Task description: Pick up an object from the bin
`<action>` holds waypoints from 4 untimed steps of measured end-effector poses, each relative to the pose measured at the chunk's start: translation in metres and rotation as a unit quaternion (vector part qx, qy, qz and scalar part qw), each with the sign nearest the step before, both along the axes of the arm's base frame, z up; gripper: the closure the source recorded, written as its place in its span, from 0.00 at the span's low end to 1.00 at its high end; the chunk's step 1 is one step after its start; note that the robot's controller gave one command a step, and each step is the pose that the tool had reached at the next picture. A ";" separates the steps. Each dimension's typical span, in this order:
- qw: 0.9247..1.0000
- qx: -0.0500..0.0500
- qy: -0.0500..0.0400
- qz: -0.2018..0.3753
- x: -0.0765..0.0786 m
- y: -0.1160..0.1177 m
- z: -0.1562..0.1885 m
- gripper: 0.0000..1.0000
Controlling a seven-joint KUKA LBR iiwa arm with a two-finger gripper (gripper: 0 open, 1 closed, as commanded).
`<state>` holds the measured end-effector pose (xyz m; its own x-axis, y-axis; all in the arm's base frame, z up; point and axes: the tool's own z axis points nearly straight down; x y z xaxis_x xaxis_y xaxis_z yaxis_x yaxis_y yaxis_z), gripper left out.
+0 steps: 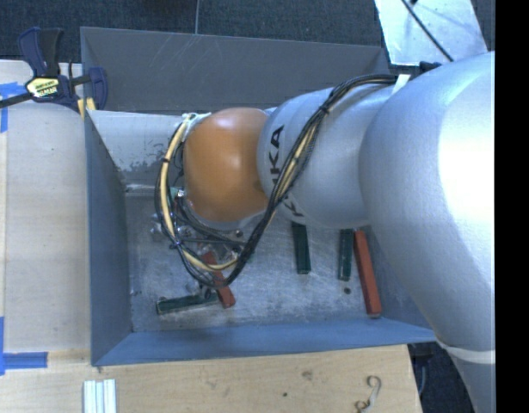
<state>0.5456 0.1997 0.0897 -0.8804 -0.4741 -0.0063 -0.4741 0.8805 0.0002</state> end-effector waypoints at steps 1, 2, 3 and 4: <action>0.999 0.000 -0.002 0.051 -0.027 -0.008 0.076 0.00; 0.969 -0.002 0.002 0.249 -0.023 -0.076 -0.020 0.00; 0.969 -0.002 0.001 0.248 -0.022 -0.075 -0.019 1.00; 0.968 -0.001 -0.004 0.252 -0.024 -0.036 0.072 1.00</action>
Offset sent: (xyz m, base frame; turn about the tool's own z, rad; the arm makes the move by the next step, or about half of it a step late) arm -0.0288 -0.0086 0.0722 -0.1019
